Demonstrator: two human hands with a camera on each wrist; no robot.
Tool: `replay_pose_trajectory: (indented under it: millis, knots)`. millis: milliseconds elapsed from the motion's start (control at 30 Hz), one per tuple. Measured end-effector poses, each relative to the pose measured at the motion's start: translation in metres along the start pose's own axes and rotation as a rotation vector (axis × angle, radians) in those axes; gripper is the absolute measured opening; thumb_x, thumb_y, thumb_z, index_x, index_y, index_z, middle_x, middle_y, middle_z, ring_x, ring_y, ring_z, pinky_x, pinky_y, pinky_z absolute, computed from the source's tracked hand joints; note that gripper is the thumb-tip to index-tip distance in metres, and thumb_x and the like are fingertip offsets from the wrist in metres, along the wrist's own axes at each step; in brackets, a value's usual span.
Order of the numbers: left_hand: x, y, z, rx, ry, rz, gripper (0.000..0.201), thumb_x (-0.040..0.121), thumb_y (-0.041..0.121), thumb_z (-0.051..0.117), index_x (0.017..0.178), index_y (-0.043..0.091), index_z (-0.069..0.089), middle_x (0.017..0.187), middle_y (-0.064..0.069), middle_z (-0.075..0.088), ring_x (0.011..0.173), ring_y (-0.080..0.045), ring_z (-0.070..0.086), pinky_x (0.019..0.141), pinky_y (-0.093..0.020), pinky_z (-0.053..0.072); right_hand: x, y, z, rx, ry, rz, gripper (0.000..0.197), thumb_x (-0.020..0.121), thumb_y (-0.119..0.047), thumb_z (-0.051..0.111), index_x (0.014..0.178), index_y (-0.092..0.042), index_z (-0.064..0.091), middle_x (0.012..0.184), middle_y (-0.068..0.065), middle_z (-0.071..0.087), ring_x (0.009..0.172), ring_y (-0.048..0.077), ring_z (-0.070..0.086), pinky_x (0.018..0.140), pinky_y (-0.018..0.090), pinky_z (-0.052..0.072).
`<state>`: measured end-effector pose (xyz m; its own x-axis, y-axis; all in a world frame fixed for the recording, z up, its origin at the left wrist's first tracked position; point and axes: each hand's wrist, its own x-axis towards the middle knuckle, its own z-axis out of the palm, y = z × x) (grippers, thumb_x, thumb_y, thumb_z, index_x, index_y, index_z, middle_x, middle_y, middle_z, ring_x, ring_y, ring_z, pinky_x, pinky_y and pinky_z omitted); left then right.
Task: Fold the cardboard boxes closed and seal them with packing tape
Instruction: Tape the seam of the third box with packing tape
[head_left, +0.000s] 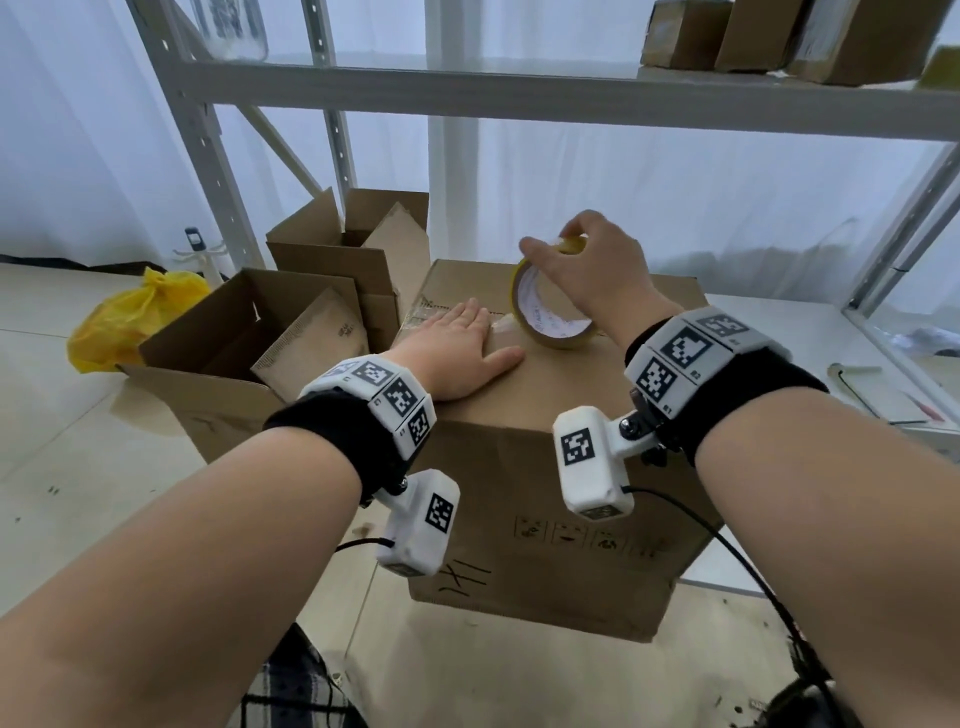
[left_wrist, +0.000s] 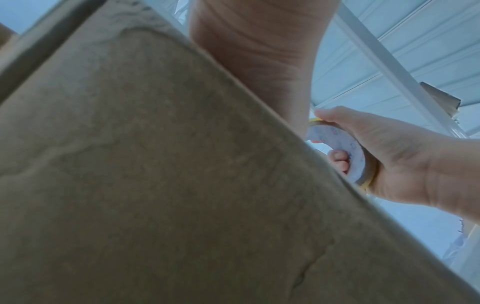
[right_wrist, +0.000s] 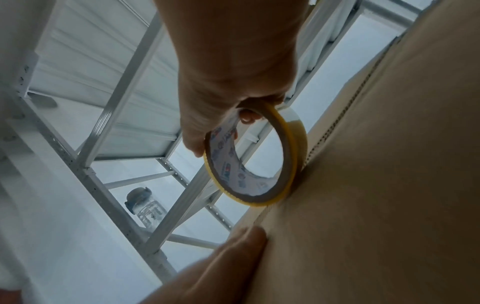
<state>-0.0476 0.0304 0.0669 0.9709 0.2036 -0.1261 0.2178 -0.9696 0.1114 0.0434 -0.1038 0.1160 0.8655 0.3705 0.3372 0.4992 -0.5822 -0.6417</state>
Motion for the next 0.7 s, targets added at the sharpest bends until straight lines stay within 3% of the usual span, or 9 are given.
replay_pose_trajectory:
  millis: [200,333,567,700]
  knots:
    - [0.003,0.001,-0.003,-0.004,-0.037,-0.001,0.082,0.094,0.064,0.021,0.152,0.012,-0.002,0.16,-0.005,-0.009,0.147,-0.016,-0.005,0.119,-0.032,-0.001,0.007,0.013,-0.026,-0.148,-0.02,-0.041,0.035,0.08,-0.049,0.061,0.096,-0.018,0.064,0.096,-0.002,0.061,0.093,0.018,0.053,0.075,0.031,0.04]
    - [0.003,-0.006,-0.005,0.029,-0.043,-0.003,0.086,0.091,0.069,0.021,0.152,0.013,-0.002,0.16,-0.006,-0.007,0.147,-0.017,-0.003,0.119,-0.033,0.0,0.004,0.021,-0.029,-0.213,-0.023,-0.045,0.034,0.08,-0.048,0.059,0.098,-0.02,0.065,0.096,-0.003,0.062,0.093,0.017,0.052,0.076,0.031,0.039]
    - [-0.003,-0.023,-0.002,0.035,-0.042,-0.145,0.096,0.086,0.075,0.017,0.151,0.009,-0.007,0.159,-0.009,-0.012,0.146,-0.018,-0.009,0.118,-0.033,-0.004,0.004,0.022,-0.022,-0.23,-0.023,-0.07,0.035,0.082,-0.049,0.056,0.1,-0.02,0.066,0.092,-0.003,0.063,0.088,0.017,0.053,0.072,0.03,0.039]
    - [0.004,0.012,0.002,0.007,-0.063,-0.026,0.094,0.087,0.074,0.017,0.151,0.01,-0.007,0.158,-0.008,-0.014,0.146,-0.018,-0.012,0.119,-0.034,-0.006,0.003,0.024,-0.023,-0.256,-0.01,-0.104,0.034,0.083,-0.047,0.056,0.1,-0.021,0.066,0.09,-0.004,0.061,0.087,0.016,0.051,0.072,0.028,0.036]
